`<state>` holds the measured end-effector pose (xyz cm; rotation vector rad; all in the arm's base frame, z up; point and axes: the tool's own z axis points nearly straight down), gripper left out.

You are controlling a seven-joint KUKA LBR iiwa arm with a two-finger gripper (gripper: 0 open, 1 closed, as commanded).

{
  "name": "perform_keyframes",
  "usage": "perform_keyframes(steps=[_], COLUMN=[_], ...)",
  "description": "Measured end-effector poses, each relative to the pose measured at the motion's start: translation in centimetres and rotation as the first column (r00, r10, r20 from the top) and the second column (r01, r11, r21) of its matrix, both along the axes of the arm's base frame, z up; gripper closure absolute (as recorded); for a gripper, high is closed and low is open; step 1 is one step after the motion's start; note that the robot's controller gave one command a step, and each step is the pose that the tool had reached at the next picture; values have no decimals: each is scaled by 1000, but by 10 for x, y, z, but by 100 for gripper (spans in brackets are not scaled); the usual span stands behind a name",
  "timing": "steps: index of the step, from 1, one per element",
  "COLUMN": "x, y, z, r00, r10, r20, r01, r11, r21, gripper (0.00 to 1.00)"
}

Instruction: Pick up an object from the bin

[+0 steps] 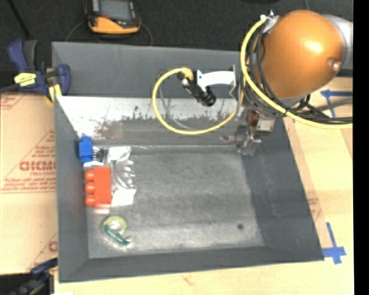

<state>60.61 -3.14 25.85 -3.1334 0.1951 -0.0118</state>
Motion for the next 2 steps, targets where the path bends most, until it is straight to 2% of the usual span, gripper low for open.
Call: perform_keyframes(steps=[1,2], x=[-1,25], y=[-1,67], z=[-5,-73], r00=[1000,999], r10=[2,30], r20=[-6,-14], r01=[-2,-30], r11=[1000,1000], r21=[0,4], gripper=[100,100])
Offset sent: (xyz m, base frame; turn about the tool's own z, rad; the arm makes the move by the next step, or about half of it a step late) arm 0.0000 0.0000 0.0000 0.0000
